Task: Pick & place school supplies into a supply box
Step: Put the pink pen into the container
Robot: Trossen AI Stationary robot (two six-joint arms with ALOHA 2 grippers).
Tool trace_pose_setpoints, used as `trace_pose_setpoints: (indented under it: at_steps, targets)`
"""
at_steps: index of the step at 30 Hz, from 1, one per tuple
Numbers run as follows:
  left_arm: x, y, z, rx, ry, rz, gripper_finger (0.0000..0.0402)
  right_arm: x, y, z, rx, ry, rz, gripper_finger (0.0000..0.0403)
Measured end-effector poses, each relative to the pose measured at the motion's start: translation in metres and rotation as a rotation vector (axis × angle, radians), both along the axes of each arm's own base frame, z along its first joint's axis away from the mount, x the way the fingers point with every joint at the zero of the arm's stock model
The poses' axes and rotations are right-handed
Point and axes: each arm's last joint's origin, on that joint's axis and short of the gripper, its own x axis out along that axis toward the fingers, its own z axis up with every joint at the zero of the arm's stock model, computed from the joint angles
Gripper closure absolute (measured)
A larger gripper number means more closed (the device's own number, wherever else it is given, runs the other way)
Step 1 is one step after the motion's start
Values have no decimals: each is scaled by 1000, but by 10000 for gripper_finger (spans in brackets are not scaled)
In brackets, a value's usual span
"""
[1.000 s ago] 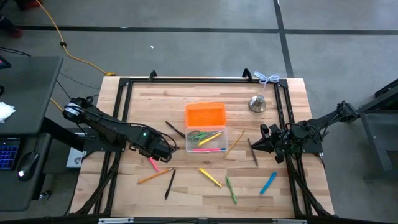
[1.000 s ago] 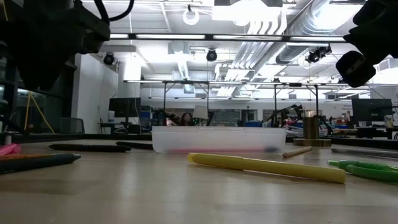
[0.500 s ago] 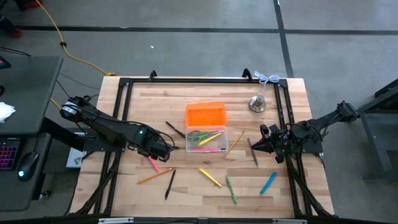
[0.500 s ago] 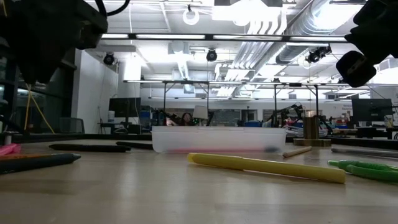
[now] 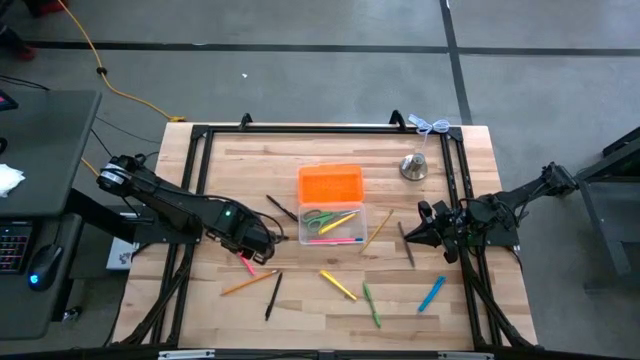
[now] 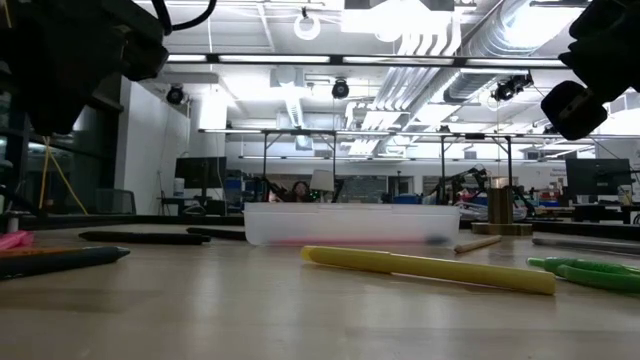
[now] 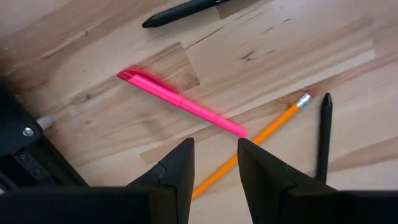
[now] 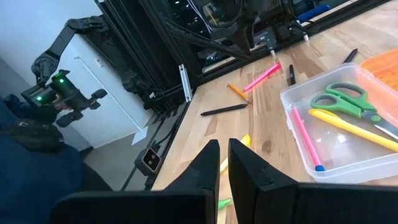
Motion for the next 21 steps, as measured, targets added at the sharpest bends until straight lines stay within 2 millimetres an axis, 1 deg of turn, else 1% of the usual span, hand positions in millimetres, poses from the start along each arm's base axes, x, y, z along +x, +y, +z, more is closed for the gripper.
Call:
trace_pose_setpoints:
  at_steps: [5, 10, 16, 21]
  targets:
    - [2, 0, 0, -3, -15, 75, 250, 0, 0, 0, -3, -1, 1, 391]
    - [6, -1, 0, 14, -70, 156, 250, 0, 0, 0, -3, -1, 7, 391]
    - [10, -1, 1, 36, -117, 217, 250, 0, 0, 0, -4, -2, 9, 391]
    - [8, -1, 2, 53, -131, 249, 250, 0, 0, 0, -3, -1, 9, 391]
